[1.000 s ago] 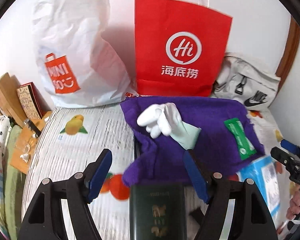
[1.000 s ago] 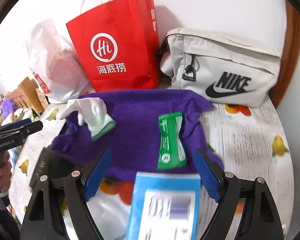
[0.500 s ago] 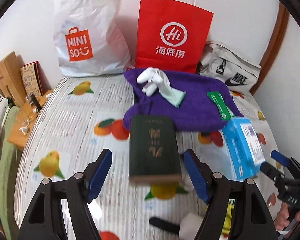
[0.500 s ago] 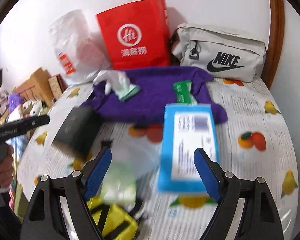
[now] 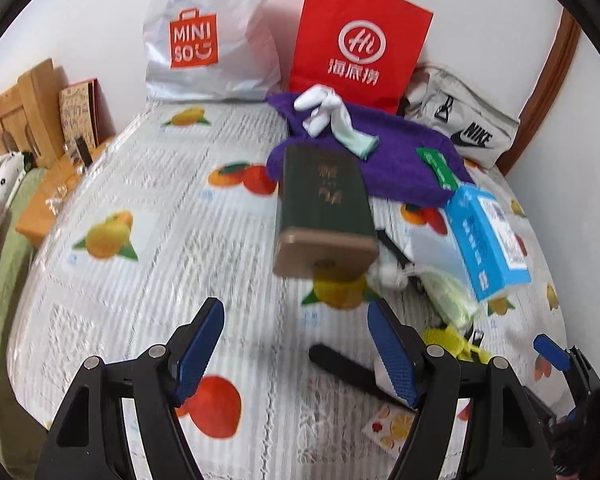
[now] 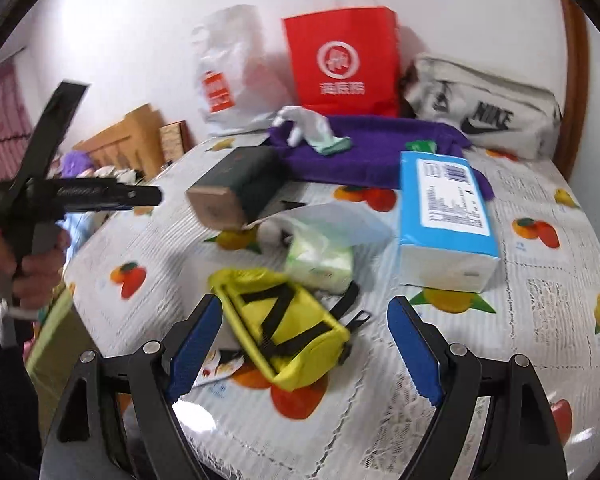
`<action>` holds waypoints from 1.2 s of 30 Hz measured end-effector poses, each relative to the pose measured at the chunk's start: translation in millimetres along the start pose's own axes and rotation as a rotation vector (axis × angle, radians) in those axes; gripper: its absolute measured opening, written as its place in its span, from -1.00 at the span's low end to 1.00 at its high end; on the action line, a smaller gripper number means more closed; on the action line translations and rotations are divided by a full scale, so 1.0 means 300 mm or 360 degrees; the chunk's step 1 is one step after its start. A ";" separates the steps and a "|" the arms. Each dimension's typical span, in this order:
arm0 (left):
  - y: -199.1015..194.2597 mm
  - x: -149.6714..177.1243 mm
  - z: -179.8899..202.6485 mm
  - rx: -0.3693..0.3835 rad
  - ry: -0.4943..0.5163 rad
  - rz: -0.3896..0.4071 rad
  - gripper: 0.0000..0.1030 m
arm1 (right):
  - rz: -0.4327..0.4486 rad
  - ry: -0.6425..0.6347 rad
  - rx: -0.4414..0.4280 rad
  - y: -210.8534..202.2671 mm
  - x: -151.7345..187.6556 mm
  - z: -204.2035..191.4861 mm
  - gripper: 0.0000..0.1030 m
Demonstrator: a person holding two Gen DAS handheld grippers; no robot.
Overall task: Organize soft objects
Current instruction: 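Grasp the white sponge with the left tool while the right tool grasps the yellow pouch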
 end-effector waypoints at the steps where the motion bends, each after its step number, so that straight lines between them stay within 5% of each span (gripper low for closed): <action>1: 0.006 0.015 0.000 0.0002 0.0002 -0.0011 0.41 | -0.0002 -0.0026 0.0004 0.002 0.013 -0.010 0.63; 9: 0.035 0.085 -0.010 0.0031 0.0016 -0.0058 0.41 | -0.0097 -0.0244 0.0134 0.083 0.107 -0.050 0.38; 18: 0.058 0.110 -0.043 0.0078 -0.0004 -0.0084 0.41 | -0.0101 -0.0478 0.0295 0.161 0.100 -0.065 0.33; 20: 0.061 0.115 -0.041 0.0091 0.0001 -0.0084 0.41 | -0.0103 -0.0517 0.0301 0.180 0.097 -0.070 0.10; 23: 0.066 0.122 -0.037 0.0113 0.0009 -0.0094 0.41 | -0.0088 -0.0523 0.0281 0.185 0.085 -0.074 -0.27; 24: 0.067 0.125 -0.036 0.0120 0.0011 -0.0097 0.41 | -0.0086 -0.0518 0.0251 0.181 0.082 -0.077 -0.57; 36: 0.043 0.150 0.062 0.0188 0.0101 -0.0106 0.45 | -0.0057 -0.0174 0.0071 0.077 0.050 -0.067 -0.68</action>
Point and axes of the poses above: each gripper's, at about its wrist camera, not at the fingertips, and y roughly the way its jaws point, z to its right, x to its underside, the point moved 10 cm from there along y, roughly the way its jaws point, and after that the axes turned 2 degrees about y, right-handed, at the moved point
